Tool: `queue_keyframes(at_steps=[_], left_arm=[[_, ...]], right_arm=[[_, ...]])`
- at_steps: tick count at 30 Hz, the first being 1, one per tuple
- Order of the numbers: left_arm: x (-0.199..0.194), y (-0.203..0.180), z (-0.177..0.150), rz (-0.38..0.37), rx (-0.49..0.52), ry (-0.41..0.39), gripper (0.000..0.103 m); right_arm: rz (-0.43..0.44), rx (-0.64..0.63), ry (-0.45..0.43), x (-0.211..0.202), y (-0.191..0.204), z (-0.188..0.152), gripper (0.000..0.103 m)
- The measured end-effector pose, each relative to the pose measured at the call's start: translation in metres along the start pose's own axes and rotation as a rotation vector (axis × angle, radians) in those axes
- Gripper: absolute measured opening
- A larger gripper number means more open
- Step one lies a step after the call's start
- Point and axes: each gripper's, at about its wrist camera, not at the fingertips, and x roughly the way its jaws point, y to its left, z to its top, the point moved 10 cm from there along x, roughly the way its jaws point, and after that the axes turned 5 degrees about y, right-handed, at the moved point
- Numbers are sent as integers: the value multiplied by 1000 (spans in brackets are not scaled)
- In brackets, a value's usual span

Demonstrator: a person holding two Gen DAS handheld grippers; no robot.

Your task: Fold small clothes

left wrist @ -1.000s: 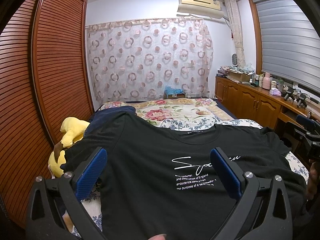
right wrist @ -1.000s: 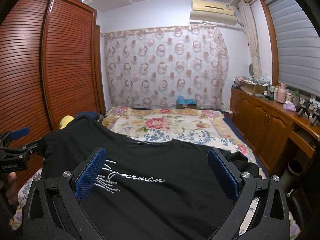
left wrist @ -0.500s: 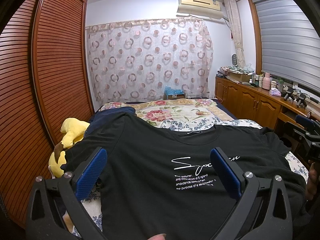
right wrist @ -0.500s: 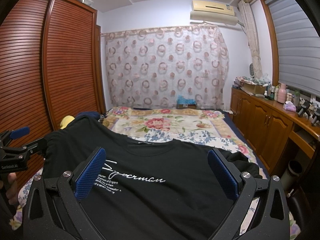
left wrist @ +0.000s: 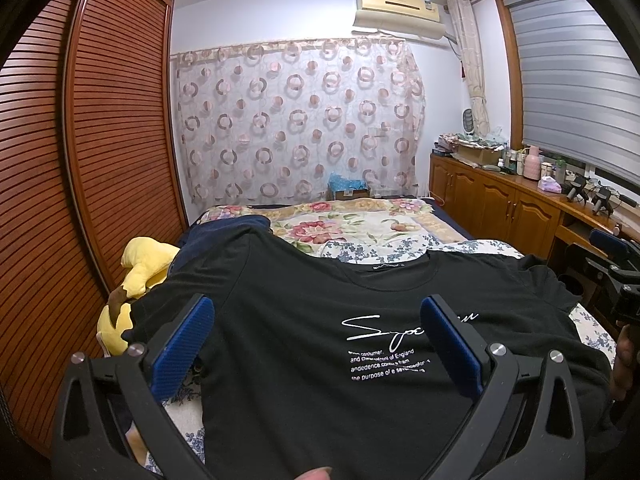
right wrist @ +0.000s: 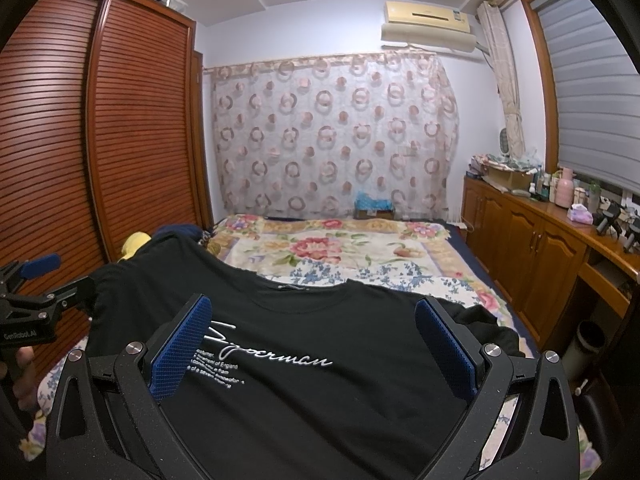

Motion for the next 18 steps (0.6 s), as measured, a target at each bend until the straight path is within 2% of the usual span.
queue_keyframes(at_steps=[13,17,18], left_arm=[[-1,-2,-1,-1,-2,3,103],[7,5,-11,-3,-15,45,103],[9,8,-14,0,-19,57,103]], right_arm=[[7,-3,7,-3,-2,-3,103],[29,-9,48,5,4,-9,103],[40,-11,58,7,20,-7,103]])
